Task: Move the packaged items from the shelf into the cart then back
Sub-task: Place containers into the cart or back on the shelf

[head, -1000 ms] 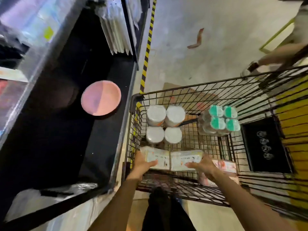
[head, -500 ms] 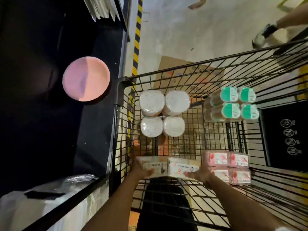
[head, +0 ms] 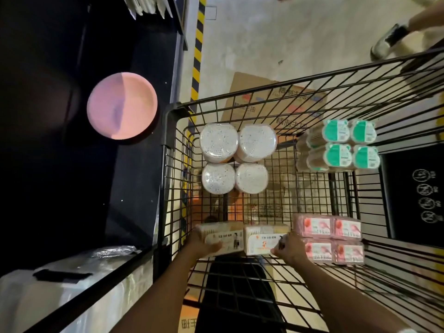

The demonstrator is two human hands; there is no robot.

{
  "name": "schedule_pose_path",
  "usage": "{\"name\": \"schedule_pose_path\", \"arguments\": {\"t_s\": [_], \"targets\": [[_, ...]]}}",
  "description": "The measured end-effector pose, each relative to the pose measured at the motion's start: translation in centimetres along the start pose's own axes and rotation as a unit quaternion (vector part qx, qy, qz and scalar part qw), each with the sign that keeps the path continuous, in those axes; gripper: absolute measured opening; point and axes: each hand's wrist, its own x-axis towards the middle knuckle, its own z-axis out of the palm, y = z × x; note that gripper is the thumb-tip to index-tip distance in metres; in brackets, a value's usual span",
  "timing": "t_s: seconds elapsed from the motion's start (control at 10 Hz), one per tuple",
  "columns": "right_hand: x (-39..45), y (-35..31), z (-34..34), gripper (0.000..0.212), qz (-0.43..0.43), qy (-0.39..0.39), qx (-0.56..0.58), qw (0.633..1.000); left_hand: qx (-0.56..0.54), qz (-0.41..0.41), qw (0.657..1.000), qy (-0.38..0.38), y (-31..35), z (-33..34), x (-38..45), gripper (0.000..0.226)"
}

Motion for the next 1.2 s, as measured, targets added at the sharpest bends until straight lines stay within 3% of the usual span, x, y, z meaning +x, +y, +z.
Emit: {"name": "schedule_pose_path", "arguments": {"t_s": [0.1, 0.2, 0.3, 0.5, 0.7, 0.9, 1.0, 1.2], "targets": [[0.0, 0.2, 0.1, 0.029, 0.007, -0.001, 0.035, 0.999, -0.013, -0.019, 0.999, -0.034, 0.0, 0.2, -0.2, 0.051], [0.0, 0.4, 0.3, 0.047, 0.018, 0.0, 0.057, 0.998, -0.003, -0.023, 0.999, -0.023, -0.1, 0.6, 0.0, 0.061], [0.2, 0.5, 0.4, 0.036, 0.015, -0.002, 0.05, 0.999, 0.031, -0.034, 0.999, -0.011, 0.0, 1.2, 0.1, 0.073], [0.4, 0.7, 0.7, 0.06, 0.04, 0.011, 0.06, 0.997, 0.187, -0.055, 0.974, 0.114, 0.9, 2.5, -1.1, 0.055], [0.6, 0.8, 1.2, 0.056, 0.056, 0.016, 0.07, 0.996, 0.161, -0.077, 0.974, 0.136, 1.5, 2.5, -1.0, 0.039], [0.7, 0.9, 1.6, 0.052, 0.025, -0.002, -0.023, 0.999, 0.215, 0.011, 0.963, 0.16, 1.9, 2.3, -1.7, 0.034], [0.6, 0.8, 1.5, 0.053, 0.023, -0.01, -0.049, 0.998, 0.259, 0.047, 0.94, 0.216, 1.5, 2.6, -1.7, 0.033], [-0.5, -0.4, -0.2, 0.024, 0.003, -0.044, -0.069, 0.997, 0.308, 0.004, 0.929, 0.204, 2.6, 2.4, -3.5, 0.029]]}}
